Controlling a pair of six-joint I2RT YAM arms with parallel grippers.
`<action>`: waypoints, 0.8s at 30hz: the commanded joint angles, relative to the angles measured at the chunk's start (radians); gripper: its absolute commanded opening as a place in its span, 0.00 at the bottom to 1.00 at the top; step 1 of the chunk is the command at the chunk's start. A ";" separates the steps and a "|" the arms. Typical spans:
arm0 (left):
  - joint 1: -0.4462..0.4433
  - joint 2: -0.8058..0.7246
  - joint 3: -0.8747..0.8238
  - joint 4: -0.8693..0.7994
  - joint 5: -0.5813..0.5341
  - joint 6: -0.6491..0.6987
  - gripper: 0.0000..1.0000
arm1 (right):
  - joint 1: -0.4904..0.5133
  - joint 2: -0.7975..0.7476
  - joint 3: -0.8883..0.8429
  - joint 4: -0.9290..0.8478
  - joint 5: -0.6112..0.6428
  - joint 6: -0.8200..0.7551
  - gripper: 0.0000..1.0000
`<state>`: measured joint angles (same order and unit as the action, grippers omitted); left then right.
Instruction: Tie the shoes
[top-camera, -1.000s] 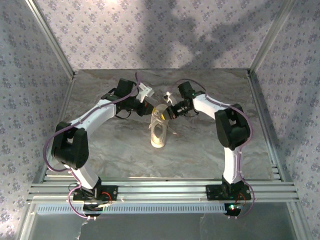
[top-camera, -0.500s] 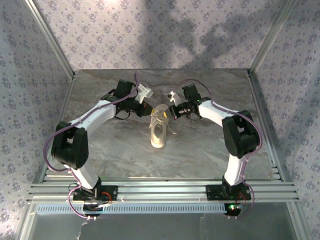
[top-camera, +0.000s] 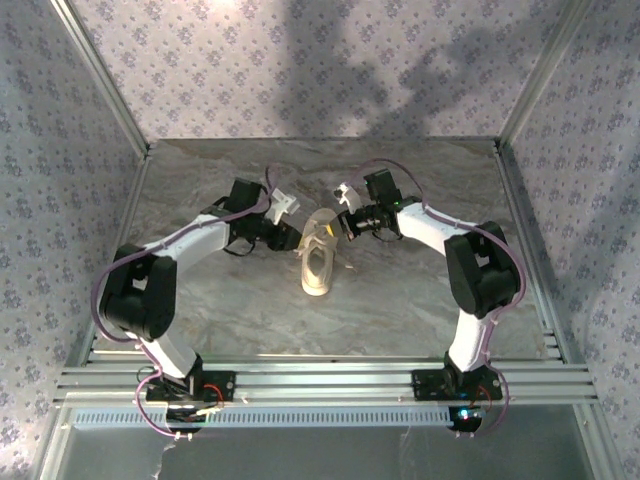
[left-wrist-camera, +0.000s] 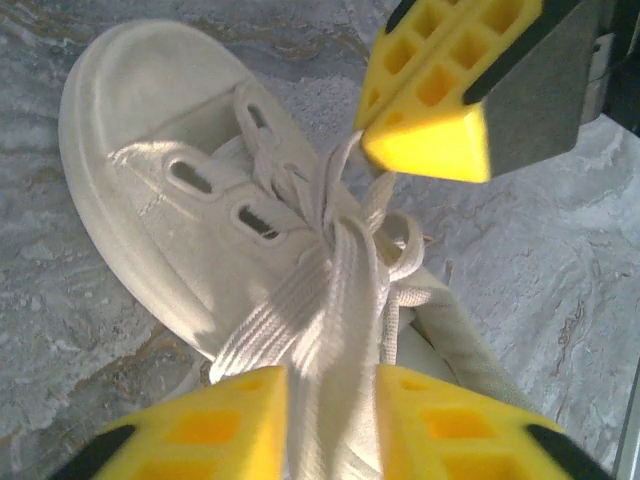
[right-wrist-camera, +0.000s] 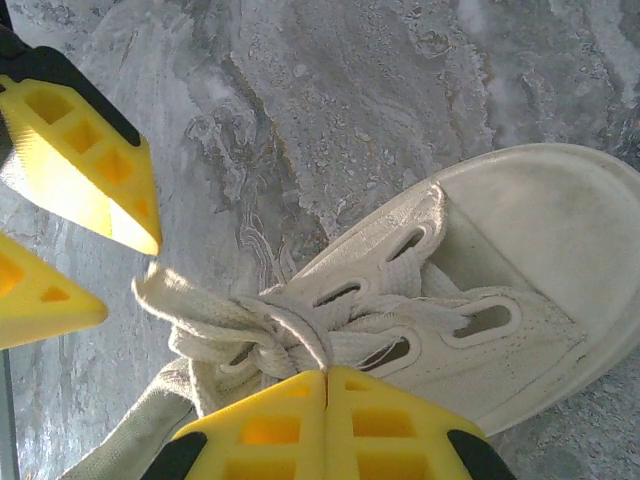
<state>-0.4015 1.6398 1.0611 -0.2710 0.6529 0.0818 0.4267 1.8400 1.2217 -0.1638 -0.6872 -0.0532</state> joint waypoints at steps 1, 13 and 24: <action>0.018 -0.098 -0.026 0.071 -0.002 0.046 0.38 | 0.006 -0.035 -0.007 -0.008 -0.005 -0.033 0.00; -0.050 -0.234 -0.038 0.070 -0.095 0.494 0.45 | 0.006 -0.018 0.010 -0.029 -0.029 -0.047 0.00; -0.111 0.046 0.169 -0.005 -0.098 0.786 0.47 | 0.004 -0.015 0.015 -0.034 -0.047 -0.050 0.00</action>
<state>-0.5106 1.6581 1.1748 -0.2291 0.5152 0.7429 0.4282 1.8389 1.2217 -0.1692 -0.7048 -0.0799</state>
